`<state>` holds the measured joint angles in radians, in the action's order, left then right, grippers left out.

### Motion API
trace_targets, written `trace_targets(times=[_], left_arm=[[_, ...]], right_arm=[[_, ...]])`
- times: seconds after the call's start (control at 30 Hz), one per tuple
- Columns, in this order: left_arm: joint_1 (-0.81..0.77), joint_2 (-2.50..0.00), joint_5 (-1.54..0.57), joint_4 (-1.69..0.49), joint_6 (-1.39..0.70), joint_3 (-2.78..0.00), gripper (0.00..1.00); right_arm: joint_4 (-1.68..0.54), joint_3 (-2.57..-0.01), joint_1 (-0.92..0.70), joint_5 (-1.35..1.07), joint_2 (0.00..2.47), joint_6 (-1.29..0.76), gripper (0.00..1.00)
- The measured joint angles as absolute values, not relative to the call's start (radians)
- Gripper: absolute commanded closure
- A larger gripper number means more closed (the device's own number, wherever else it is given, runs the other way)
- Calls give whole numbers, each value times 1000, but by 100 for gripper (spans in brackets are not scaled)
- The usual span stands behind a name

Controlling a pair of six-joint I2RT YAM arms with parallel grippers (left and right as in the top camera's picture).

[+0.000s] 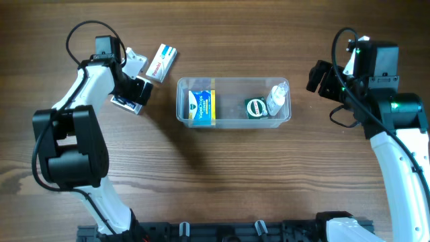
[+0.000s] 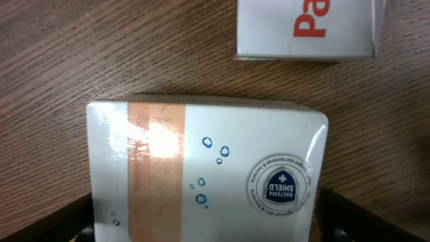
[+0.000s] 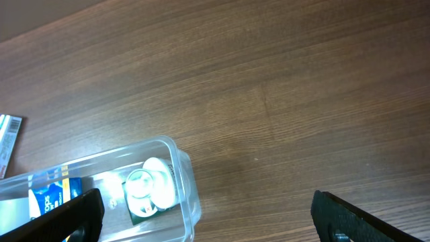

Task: Pack container
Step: 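Lower the left gripper over the white Hansaplast box and close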

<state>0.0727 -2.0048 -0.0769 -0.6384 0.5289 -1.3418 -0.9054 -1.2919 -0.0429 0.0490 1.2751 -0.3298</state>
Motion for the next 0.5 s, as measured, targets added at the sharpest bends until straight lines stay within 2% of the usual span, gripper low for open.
trace_targets(times=[0.23,0.37,0.5], left_arm=[[73,-2024,-77,-638,528,-1342,9],[73,-2035,-76,-638,525,-1342,20],[72,-2035,-77,-639,518,-1342,26]], right_arm=[[-905,-1292,-43,49,1275,-330,0],[-905,-1292,-43,49,1275,-330,0],[-905,-1292,-43,49,1275,-330,0]])
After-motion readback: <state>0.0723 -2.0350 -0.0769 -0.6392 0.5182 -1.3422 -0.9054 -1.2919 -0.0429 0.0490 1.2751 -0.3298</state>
